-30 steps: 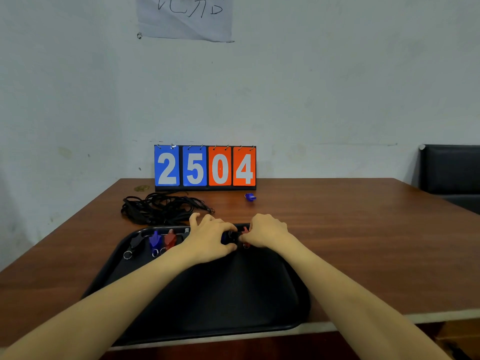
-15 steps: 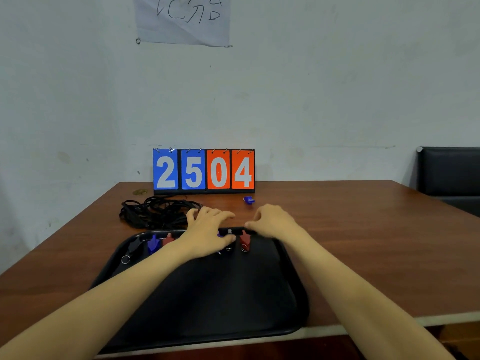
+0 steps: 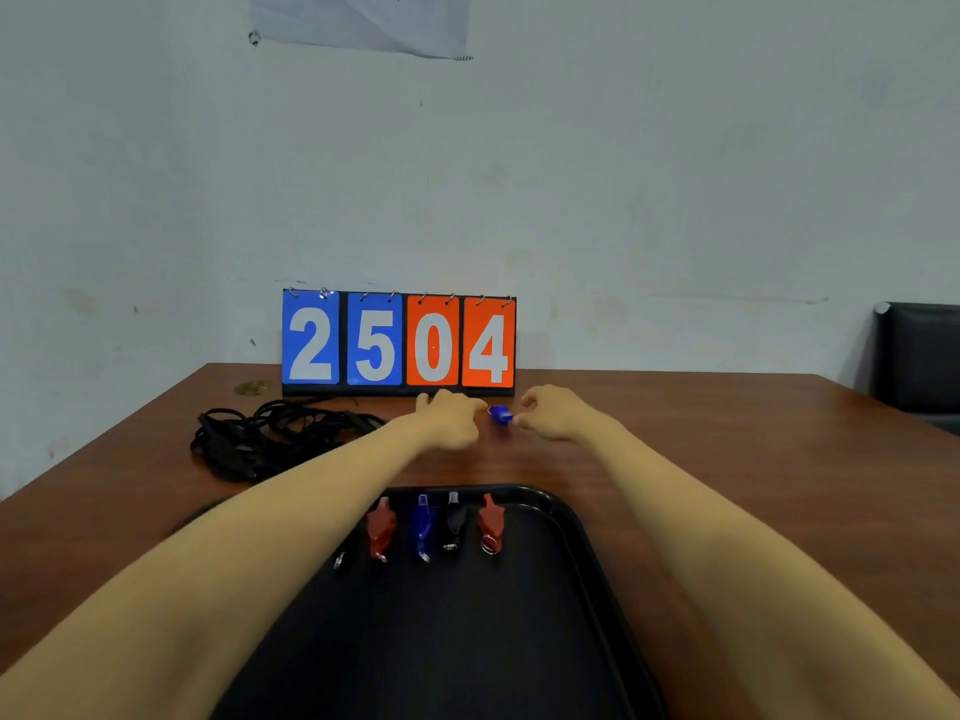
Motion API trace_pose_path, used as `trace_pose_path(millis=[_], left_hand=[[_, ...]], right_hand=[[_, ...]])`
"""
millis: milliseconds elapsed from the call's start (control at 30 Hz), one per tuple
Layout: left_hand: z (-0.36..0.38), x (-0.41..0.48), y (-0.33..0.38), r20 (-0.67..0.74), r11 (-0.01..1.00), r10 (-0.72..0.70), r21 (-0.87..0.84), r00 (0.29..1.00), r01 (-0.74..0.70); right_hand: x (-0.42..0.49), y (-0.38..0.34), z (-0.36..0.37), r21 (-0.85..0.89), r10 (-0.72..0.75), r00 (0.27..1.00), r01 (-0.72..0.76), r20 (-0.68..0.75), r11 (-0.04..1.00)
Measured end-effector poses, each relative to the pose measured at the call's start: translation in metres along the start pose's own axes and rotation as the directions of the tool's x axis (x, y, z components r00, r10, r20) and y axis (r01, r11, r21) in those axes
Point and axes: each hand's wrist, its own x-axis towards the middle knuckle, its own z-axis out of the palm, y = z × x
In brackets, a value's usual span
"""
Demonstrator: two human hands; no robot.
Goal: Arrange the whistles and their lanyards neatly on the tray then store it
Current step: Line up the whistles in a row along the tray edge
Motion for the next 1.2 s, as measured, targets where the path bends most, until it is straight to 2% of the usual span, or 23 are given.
trace_pose_path(millis=[200,333,533,633,733,833,967,1067,1200], left_hand=[[0.018,0.021,-0.006,0.049,1.0,0.009,-0.013,0.999,-0.008],[0.02,0.022,-0.013,0.026,0.999,-0.008,-0.037,1.0,0.008],[0.017,0.007,-0.014,-0.188,0.987,-0.001,-0.158,0.982,-0.029],[0.01,-0.007,-0.009,-0.236,0.974,0.038,-0.208,0.971,-0.089],[-0.001,-0.026,-0.001,-0.237,0.913,0.091,-0.367,0.967,-0.176],[-0.013,-0.047,0.009,-0.297,0.893,0.118,-0.385,0.948,-0.232],[-0.024,-0.077,0.031,-0.37,0.791,0.025,-0.561,0.929,-0.245],[-0.028,-0.095,0.048,-0.348,0.675,-0.071,-0.707,0.935,-0.212],[-0.03,-0.117,0.064,-0.358,0.566,-0.153,-0.796,0.921,-0.215]], right_hand=[[0.043,0.003,0.037,-0.007,0.045,0.996,-0.046,-0.075,0.999],[0.049,0.0,0.045,-0.04,0.007,0.993,-0.012,-0.116,0.999],[0.015,0.0,0.038,0.039,-0.222,0.975,0.222,0.005,0.974],[-0.007,0.002,0.025,0.139,-0.249,0.966,0.256,-0.064,0.957],[-0.027,0.003,0.005,0.224,-0.247,0.964,0.264,-0.101,0.938],[-0.05,-0.001,-0.016,0.296,-0.263,0.953,0.298,-0.152,0.907],[-0.078,-0.009,-0.031,0.445,-0.162,0.952,0.268,-0.261,0.855],[-0.096,-0.014,-0.037,0.522,-0.111,0.962,0.229,-0.248,0.821],[-0.126,-0.017,-0.042,0.609,-0.101,0.962,0.241,-0.255,0.755]])
